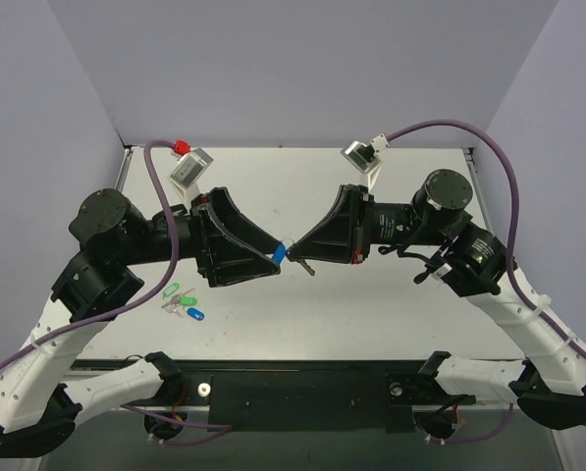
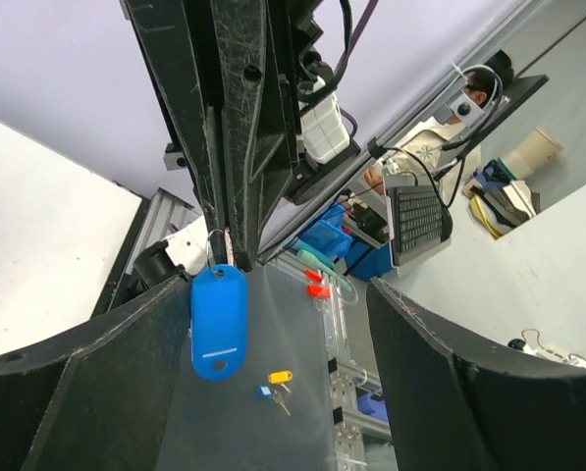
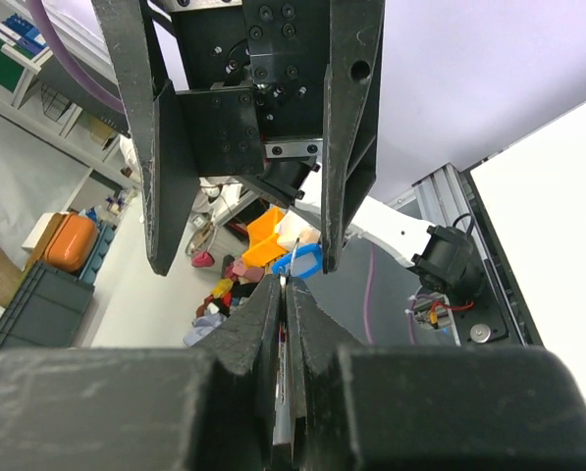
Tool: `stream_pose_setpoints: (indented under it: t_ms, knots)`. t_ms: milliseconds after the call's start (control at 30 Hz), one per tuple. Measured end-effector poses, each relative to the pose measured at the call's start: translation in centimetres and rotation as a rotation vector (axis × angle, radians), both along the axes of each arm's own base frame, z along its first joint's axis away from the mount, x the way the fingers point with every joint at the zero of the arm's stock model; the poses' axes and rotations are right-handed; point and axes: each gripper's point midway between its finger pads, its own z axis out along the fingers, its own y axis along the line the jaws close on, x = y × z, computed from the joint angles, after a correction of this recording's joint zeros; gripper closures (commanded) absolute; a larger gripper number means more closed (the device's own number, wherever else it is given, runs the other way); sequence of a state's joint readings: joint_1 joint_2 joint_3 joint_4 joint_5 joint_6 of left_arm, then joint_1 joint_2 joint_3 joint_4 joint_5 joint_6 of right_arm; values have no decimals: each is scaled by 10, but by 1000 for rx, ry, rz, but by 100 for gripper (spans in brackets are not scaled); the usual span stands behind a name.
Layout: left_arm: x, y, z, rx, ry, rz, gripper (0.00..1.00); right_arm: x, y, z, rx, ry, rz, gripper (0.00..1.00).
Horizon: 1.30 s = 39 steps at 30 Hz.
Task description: Remove the keys from the keyring
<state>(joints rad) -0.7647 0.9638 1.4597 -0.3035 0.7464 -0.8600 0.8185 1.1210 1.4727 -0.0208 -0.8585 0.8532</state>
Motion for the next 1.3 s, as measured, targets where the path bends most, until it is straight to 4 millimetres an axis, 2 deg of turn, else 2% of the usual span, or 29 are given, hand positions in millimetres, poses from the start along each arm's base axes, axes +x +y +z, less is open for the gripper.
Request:
stream_pose_setpoints:
  t_ms: [267,367,567,667,967,1300]
  knots:
    - [16,10,5,-61,-11,155,17,4,-3,-1,12,-3,-43,100]
    - [25,17,8,-118,-12,231,25,7,-2,0,23,-1,-59,100]
    - [33,26,24,-226,-24,304,28,13,0,7,64,0,-88,100]
    - [37,25,29,-277,-18,307,32,14,1,12,86,7,-91,100]
    - [58,13,20,-328,40,334,37,18,5,24,139,12,-92,100]
    - [58,14,30,-368,32,328,49,25,16,19,134,34,-83,100]
